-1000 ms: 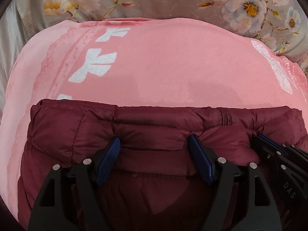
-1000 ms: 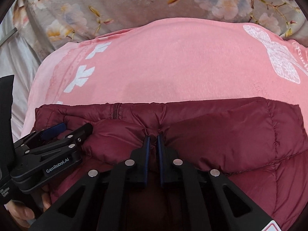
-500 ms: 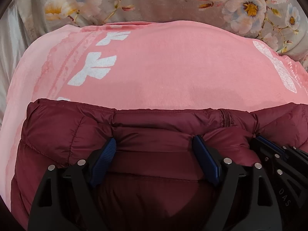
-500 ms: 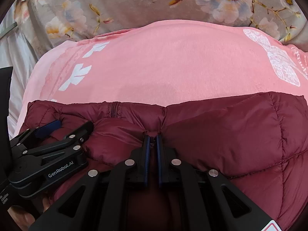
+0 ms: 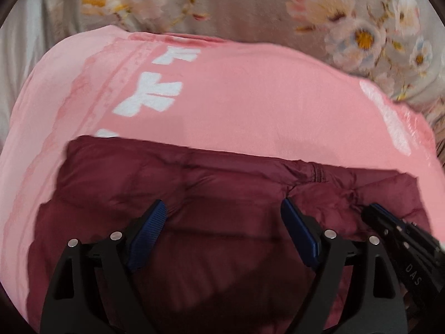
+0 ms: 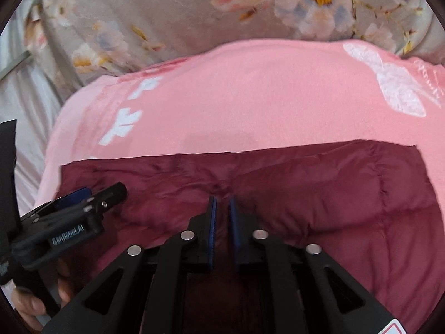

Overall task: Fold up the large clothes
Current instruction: 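Grasp the folded edge of the jacket with both tools side by side, then lift the folded edge with both tools and fold it over again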

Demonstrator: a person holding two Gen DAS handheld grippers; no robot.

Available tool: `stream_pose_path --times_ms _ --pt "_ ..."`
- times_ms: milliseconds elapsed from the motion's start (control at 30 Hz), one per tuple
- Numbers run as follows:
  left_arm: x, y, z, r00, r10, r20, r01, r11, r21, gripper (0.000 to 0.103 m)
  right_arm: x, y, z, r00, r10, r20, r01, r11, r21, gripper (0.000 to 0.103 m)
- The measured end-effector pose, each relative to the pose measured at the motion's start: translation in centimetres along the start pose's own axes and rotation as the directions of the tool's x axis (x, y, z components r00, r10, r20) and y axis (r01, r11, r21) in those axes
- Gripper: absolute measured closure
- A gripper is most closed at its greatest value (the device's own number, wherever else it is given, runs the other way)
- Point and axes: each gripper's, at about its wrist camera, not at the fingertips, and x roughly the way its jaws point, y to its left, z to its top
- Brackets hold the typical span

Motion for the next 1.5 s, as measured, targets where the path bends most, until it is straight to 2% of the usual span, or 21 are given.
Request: stream_pose_path --times_ms 67,167,267,333,400,600,933,1000,1067,1200,1367,1500 --pt "-2.2 2.0 -0.4 1.0 0.006 0.013 -0.005 0.999 -0.038 0.021 -1.4 1.8 -1.0 0.999 0.034 0.0 -0.034 0.999 -0.027 0.089" --pt "-4.2 5.7 -1.5 0.999 0.033 0.002 -0.033 0.993 -0.111 0.021 -1.4 4.3 -2.5 0.998 0.059 -0.033 -0.061 0.996 -0.068 0.089" --pt "-3.9 8.2 -2.9 0.995 0.085 -0.043 -0.09 0.986 -0.137 0.021 0.1 6.3 -4.2 0.997 0.037 -0.07 -0.045 0.992 -0.116 0.089" --pt "-3.2 9.6 -3.8 0.995 0.075 -0.065 -0.085 0.983 -0.164 0.021 0.8 6.7 -5.1 0.997 0.021 -0.075 -0.03 0.992 -0.123 0.089" --pt "-3.1 10.1 -4.4 0.996 0.069 -0.056 -0.077 0.983 -0.167 0.021 1.2 6.8 -6.0 0.999 0.006 -0.049 -0.013 0.99 -0.142 0.089" --pt "-1.8 9.2 -6.0 0.991 0.131 -0.001 -0.13 0.988 -0.088 0.014 1.5 7.0 -6.7 0.999 -0.014 -0.03 0.009 0.985 -0.171 0.09" --pt "-1.3 9.1 -5.8 0.99 0.142 -0.01 -0.143 0.987 -0.075 0.012 1.5 6.9 -6.7 0.999 -0.025 -0.033 0.018 0.984 -0.178 0.09" --pt "-2.2 9.2 -5.8 0.991 0.133 -0.031 -0.135 0.987 -0.082 0.013 0.3 7.0 -6.8 0.999 -0.025 -0.032 0.02 0.989 -0.147 0.09" --pt "-4.1 9.2 -6.3 0.995 0.102 -0.022 -0.104 0.99 -0.099 0.013 -1.9 7.4 -7.7 0.999 0.04 -0.018 -0.042 0.993 -0.112 0.087" --pt "-8.2 8.7 -8.4 0.998 0.059 0.006 -0.058 0.993 -0.102 0.013 -3.3 8.9 -9.7 0.999 0.026 -0.041 -0.033 0.984 -0.174 0.087" --pt "-10.5 11.1 -11.5 1.0 0.021 -0.023 -0.025 0.982 -0.185 0.013 -2.9 9.2 -10.9 0.999 0.014 -0.047 -0.022 0.985 -0.171 0.087" --pt "-11.6 15.2 -13.5 0.999 0.009 -0.049 -0.026 0.932 -0.361 0.013 -2.8 9.1 -11.2 0.999 -0.001 -0.038 -0.007 0.982 -0.191 0.088"
